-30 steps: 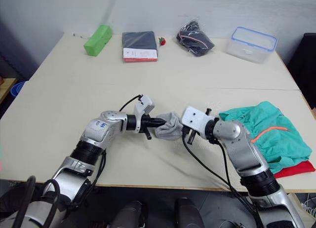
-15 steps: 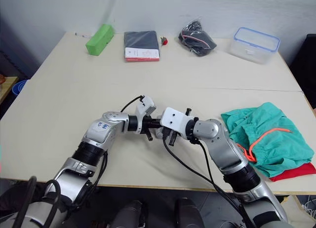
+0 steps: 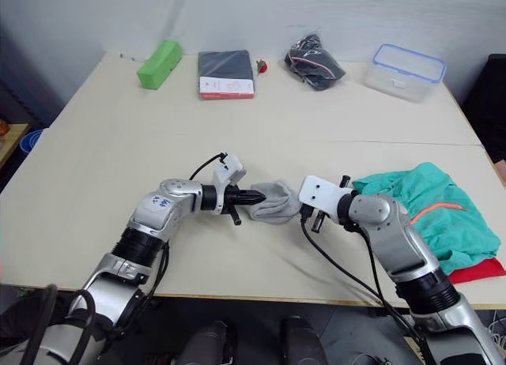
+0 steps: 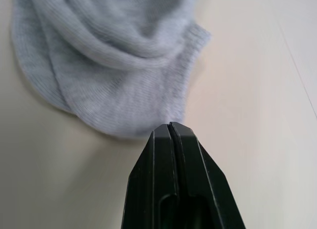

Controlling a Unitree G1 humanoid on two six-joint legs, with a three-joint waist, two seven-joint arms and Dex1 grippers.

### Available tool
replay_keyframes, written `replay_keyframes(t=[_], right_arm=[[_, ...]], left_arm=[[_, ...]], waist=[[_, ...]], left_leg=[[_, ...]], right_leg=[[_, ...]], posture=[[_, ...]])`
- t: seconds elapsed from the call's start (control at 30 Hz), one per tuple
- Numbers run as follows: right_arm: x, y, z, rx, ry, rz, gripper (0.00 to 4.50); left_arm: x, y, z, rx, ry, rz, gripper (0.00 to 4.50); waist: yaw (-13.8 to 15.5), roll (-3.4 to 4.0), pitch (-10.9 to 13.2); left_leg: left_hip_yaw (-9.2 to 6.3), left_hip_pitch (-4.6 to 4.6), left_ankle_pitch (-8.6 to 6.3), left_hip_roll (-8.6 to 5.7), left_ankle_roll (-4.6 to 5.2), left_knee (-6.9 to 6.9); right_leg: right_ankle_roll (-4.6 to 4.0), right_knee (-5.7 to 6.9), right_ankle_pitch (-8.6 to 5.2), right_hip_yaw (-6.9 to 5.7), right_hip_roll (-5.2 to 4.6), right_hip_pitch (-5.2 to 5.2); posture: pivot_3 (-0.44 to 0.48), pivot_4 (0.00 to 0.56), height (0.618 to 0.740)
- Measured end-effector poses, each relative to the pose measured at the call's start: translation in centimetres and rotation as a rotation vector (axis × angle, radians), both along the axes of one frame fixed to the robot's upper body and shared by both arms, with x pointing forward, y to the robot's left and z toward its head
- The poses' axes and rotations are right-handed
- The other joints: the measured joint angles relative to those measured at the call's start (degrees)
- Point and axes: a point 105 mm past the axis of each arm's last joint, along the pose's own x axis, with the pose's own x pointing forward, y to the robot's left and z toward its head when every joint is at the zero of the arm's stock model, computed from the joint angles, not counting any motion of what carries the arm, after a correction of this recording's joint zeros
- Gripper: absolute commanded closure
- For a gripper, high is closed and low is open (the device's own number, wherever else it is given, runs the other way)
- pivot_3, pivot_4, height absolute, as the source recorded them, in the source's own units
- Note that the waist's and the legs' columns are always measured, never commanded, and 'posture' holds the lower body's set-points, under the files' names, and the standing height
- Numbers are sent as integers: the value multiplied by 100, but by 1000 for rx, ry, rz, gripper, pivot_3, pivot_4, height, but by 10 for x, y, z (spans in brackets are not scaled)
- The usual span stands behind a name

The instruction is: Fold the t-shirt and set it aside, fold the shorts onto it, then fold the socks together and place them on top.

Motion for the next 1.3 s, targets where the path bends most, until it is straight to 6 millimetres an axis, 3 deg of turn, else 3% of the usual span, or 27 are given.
replay_keyframes(t=[0.2,0.3,0.37,0.53,0.77,0.8,0.93,1.03,1.3], right_arm=[[2,30,45,197,-52,35,4500],[-4,32,38,266,23,28,4500],[-8,28,27,282,77,9,4140],[-22,16,10,489,325,-87,2602],[-67,0,-6,828,787,-208,174],[-69,0,-7,879,820,-221,46],[-63,-4,-25,1067,945,-316,46],[-49,1,-24,1179,984,-334,46],[-37,18,-23,1148,1030,-347,46]], left_arm=[[-1,-3,0,-6,1,-6,4474],[-2,-5,0,-9,1,-12,4474],[-2,-5,1,-9,-1,-15,4500],[-4,-6,3,-9,-11,-25,4500],[-5,-5,3,-4,-17,-28,4500],[-5,-4,3,-2,-17,-26,4500],[-6,-4,4,11,-29,-26,4500],[-7,-4,5,28,-41,-33,4500],[-8,-14,9,69,-68,-69,4500]], waist=[[18,3,2],[55,3,2],[66,3,2],[102,3,2],[134,4,2],[132,4,1],[121,5,1],[55,7,-1],[-34,3,-9]], left_leg=[[-6,-1,6,0,-2,-1],[-8,-9,2,-3,2,0],[-7,-18,1,-8,3,1],[-7,-57,11,-12,-11,6],[-1,-76,6,-14,18,4],[-2,-73,7,-13,17,4],[0,-70,17,-14,14,1],[3,-67,22,-14,14,2],[8,-57,23,-15,14,1]], right_leg=[[0,4,0,-5,0,-1],[0,0,0,-10,-7,-3],[0,-6,0,-10,-12,-8],[3,6,2,-11,-18,-51],[3,30,1,-1,-21,-82],[2,36,1,-1,-20,-82],[2,43,1,4,-22,-86],[2,50,1,6,-23,-86],[2,61,1,10,-21,-82]], posture=[[0,150,740],[0,150,740],[0,150,740],[0,150,740],[0,150,740],[0,150,740],[0,150,740],[0,150,740],[0,150,740]])
